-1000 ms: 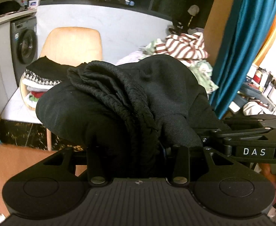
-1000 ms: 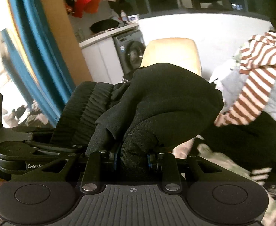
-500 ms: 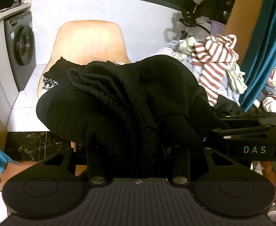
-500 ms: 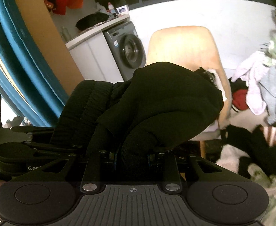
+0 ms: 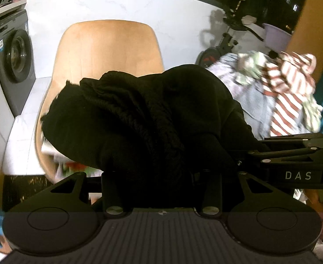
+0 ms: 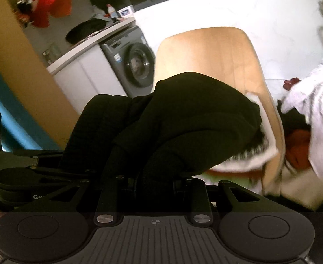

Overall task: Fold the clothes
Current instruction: 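Lower the black trouser pile onto the clothes stack on the chair with both tools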

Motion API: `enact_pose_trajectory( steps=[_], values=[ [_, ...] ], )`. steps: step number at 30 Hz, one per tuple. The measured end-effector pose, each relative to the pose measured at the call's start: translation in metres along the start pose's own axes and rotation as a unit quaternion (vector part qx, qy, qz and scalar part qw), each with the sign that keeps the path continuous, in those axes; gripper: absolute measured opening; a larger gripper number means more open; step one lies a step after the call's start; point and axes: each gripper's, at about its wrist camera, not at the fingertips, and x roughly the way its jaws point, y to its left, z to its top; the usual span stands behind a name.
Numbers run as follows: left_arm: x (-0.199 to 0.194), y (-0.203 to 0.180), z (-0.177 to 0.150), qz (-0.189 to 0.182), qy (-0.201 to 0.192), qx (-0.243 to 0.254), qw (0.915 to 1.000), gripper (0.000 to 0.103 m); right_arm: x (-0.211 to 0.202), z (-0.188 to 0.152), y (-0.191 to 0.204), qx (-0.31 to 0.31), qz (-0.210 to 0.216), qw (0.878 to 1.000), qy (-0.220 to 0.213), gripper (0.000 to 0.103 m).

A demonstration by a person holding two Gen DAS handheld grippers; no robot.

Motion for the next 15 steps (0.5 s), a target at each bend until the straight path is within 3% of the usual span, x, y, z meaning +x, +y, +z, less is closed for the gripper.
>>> enact_pose_trajectory(
  steps=[7,15],
  values=[
    [0.104,0.042,0.099,0.013,0.021,-0.019,0.9995,0.043,0.103,0.111,-0.07,-0.004,0.018,0.999,0.032,0.025],
    [0.205,0.098,0.161,0.041,0.054,-0.04,0.9969,0.043,0.221,0.174,-0.124,0.009,0.033,0.998,0.057,0.025]
  ],
)
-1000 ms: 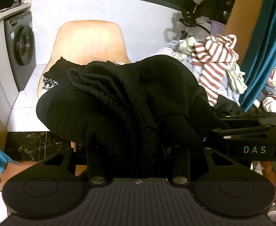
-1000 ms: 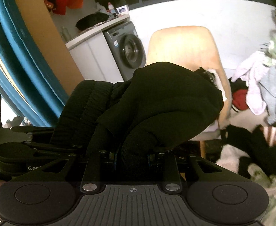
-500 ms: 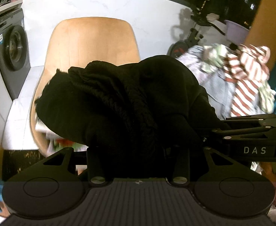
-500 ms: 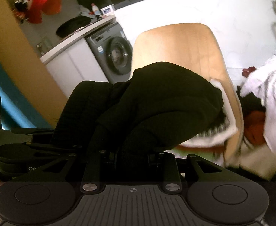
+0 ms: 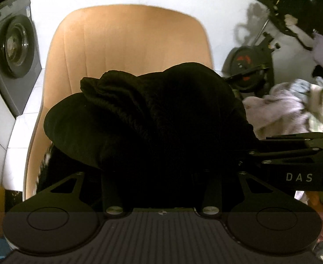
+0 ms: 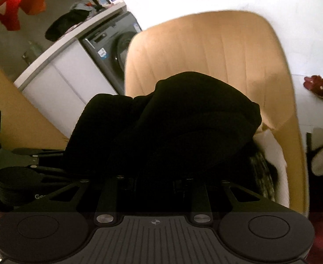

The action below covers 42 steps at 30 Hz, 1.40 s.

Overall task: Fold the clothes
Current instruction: 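Lower the black trouser pile onto the clothes stack on the chair with both tools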

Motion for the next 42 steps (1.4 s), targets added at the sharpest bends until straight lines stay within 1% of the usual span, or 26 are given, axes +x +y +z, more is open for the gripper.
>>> enact_pose_trajectory(
  steps=[3,7,11,14,16,17,19,22,26,28,30,32,33,34,38,39,40,41,42],
  values=[
    [0.03,0.017,0.016,0.008,0.017,0.0,0.9998,0.043,0.033,0.011,-0.018,0.018,0.008,1.0,0.007,0.025],
    [0.067,0.041,0.025,0.01,0.039,0.004,0.9992,0.045,0.079,0.015,-0.038,0.035,-0.001,0.999,0.016,0.024],
    [0.104,0.062,0.02,0.005,0.08,0.007,0.9968,0.047,0.111,0.005,-0.057,0.057,-0.025,0.997,0.035,0.024],
    [0.113,0.074,0.015,-0.007,0.097,0.005,0.9953,0.053,0.121,-0.003,-0.07,0.077,-0.039,0.995,0.042,0.027],
    [0.112,0.084,0.015,-0.024,0.101,-0.007,0.9945,0.058,0.121,-0.004,-0.075,0.087,-0.049,0.994,0.042,0.032],
    [0.109,0.089,0.015,-0.034,0.103,-0.013,0.994,0.06,0.118,-0.006,-0.079,0.099,-0.051,0.993,0.042,0.033],
    [0.101,0.099,0.013,-0.045,0.111,-0.018,0.9926,0.064,0.108,-0.011,-0.087,0.127,-0.053,0.99,0.039,0.039],
    [0.082,0.114,0.007,-0.065,0.111,-0.029,0.9913,0.064,0.09,-0.027,-0.099,0.169,-0.048,0.984,0.033,0.041],
    [0.057,0.131,0.001,-0.095,0.106,-0.052,0.9885,0.066,0.068,-0.045,-0.101,0.205,-0.049,0.977,0.017,0.046],
    [0.048,0.137,-0.002,-0.099,0.107,-0.058,0.9875,0.068,0.061,-0.05,-0.1,0.215,-0.054,0.975,0.01,0.052],
    [0.04,0.144,-0.005,-0.103,0.11,-0.066,0.9863,0.071,0.057,-0.054,-0.097,0.217,-0.066,0.974,0.003,0.054],
    [0.033,0.149,-0.008,-0.104,0.112,-0.07,0.9858,0.072,0.055,-0.057,-0.095,0.214,-0.083,0.973,-0.003,0.055],
    [0.031,0.149,-0.009,-0.101,0.112,-0.069,0.9861,0.073,0.056,-0.058,-0.095,0.214,-0.091,0.973,-0.003,0.062],
    [0.028,0.149,-0.01,-0.099,0.112,-0.067,0.9865,0.073,0.057,-0.06,-0.095,0.214,-0.098,0.972,-0.001,0.063],
    [0.024,0.153,-0.022,-0.079,0.115,-0.065,0.9881,0.073,0.057,-0.067,-0.096,0.223,-0.102,0.969,0.0,0.063],
    [0.025,0.155,-0.026,-0.076,0.118,-0.067,0.9878,0.073,0.057,-0.067,-0.096,0.228,-0.099,0.969,-0.001,0.059],
    [0.026,0.157,-0.028,-0.075,0.119,-0.072,0.9875,0.072,0.057,-0.067,-0.094,0.233,-0.096,0.968,-0.001,0.049],
    [0.027,0.158,-0.029,-0.077,0.117,-0.079,0.987,0.072,0.056,-0.067,-0.093,0.238,-0.092,0.967,-0.002,0.045],
    [0.029,0.159,-0.029,-0.08,0.114,-0.084,0.9867,0.071,0.056,-0.065,-0.091,0.237,-0.095,0.967,-0.003,0.038]
  ],
)
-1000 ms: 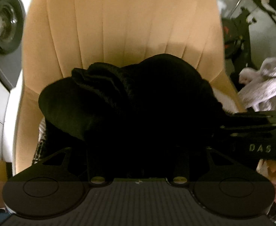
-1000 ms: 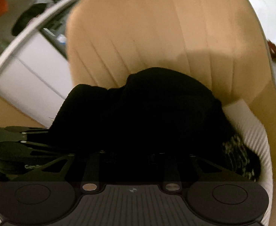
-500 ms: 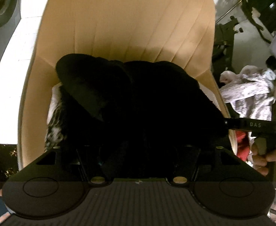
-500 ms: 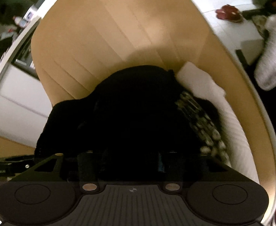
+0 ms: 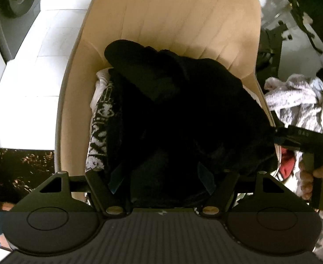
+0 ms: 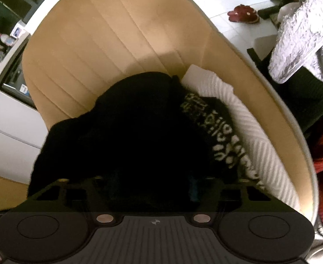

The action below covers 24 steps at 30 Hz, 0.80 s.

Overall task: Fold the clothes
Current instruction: 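Lower the black trouser pile onto the clothes stack on the chair with both tools, then open both tools and release the trouser pile onto the stack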

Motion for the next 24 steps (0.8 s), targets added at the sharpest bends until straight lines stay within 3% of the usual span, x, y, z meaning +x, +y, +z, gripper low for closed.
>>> enact_pose_trajectory(
  steps=[1,3,4,6,7,9,15,19,24],
  values=[
    [0.001,0.0,0.001,-0.002,-0.002,-0.003,1.0,0.069,-0.002,0.0,0.003,-0.004,-0.002,1.0,-0.003,0.028],
    [0.002,-0.002,0.002,0.001,-0.005,-0.004,1.0,0.062,-0.008,0.001,0.009,-0.012,-0.002,1.0,-0.011,0.022],
    [0.003,-0.003,0.003,0.005,-0.005,-0.002,1.0,0.051,-0.015,0.001,0.013,-0.015,0.001,1.0,-0.021,0.02],
    [0.002,-0.003,0.003,0.015,-0.004,0.003,0.9999,0.042,-0.027,0.003,0.018,-0.021,0.004,0.999,-0.04,0.018],
    [0.0,-0.002,0.003,0.012,-0.006,-0.001,0.9999,0.031,-0.034,0.004,0.02,-0.023,0.004,0.998,-0.05,0.016],
    [-0.005,0.0,0.001,-0.001,-0.014,-0.013,0.9998,0.022,-0.041,0.003,0.022,-0.028,-0.002,0.998,-0.062,0.015],
    [-0.02,-0.009,-0.02,0.01,-0.045,-0.043,0.998,0.017,-0.032,-0.014,0.011,-0.02,-0.04,0.997,-0.057,0.015],
    [-0.011,0.007,-0.034,0.021,-0.043,-0.103,0.9935,0.017,-0.018,-0.023,0.002,-0.013,-0.06,0.997,-0.052,0.015],
    [-0.004,0.021,-0.035,0.016,-0.036,-0.138,0.9896,0.019,-0.012,-0.023,0.001,-0.035,-0.073,0.995,-0.051,0.016]
  ],
)
